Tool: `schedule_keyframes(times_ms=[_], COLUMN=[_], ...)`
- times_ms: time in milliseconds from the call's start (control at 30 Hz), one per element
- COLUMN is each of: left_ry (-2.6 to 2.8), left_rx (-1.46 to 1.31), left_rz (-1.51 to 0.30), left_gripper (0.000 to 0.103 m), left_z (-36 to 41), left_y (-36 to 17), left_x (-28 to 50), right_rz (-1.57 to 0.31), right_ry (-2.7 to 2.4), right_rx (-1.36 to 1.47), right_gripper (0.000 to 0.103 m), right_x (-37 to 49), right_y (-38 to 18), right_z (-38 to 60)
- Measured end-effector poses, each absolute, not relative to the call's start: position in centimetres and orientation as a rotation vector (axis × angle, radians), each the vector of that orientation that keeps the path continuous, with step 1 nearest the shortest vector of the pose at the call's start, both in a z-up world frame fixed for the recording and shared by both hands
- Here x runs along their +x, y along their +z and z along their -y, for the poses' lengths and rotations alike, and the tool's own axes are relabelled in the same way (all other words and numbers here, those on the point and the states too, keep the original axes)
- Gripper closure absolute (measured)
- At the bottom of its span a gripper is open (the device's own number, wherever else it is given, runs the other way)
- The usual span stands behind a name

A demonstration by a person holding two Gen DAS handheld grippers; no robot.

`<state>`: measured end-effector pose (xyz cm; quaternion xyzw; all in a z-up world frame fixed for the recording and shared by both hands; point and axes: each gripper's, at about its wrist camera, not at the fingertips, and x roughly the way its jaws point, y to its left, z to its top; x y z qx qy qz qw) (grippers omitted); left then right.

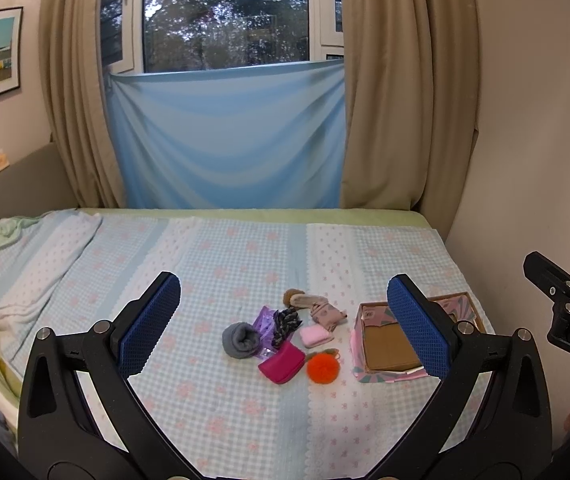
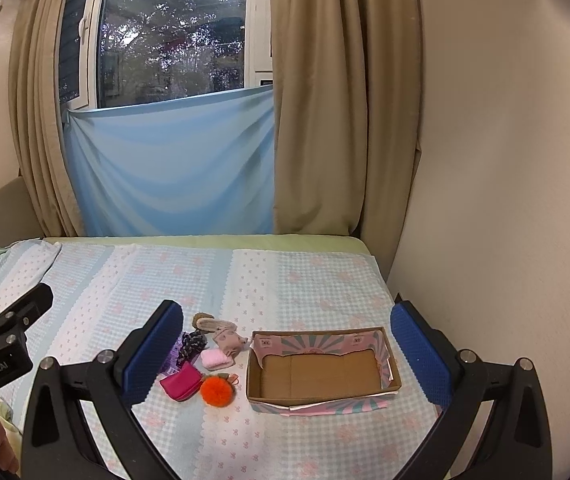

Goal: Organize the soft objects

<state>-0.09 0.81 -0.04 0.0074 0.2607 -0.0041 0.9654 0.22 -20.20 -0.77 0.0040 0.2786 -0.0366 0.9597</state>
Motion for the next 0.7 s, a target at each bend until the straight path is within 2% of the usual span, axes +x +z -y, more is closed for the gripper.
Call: schedule_keyframes(times_ms=[700], left_ry=[-0.007], left_rx=[0.015], left_rz=[-0.531], left_gripper=[0.000], left_z=[-0.79], left_y=[0.04], left_x=[0.56], right_rz=[-0.563], right_ry=[-0.066], right_rx=[0.005], right_gripper=[0.000], right_x=[0.38], right_y=[-1.17], right_z=[19.79])
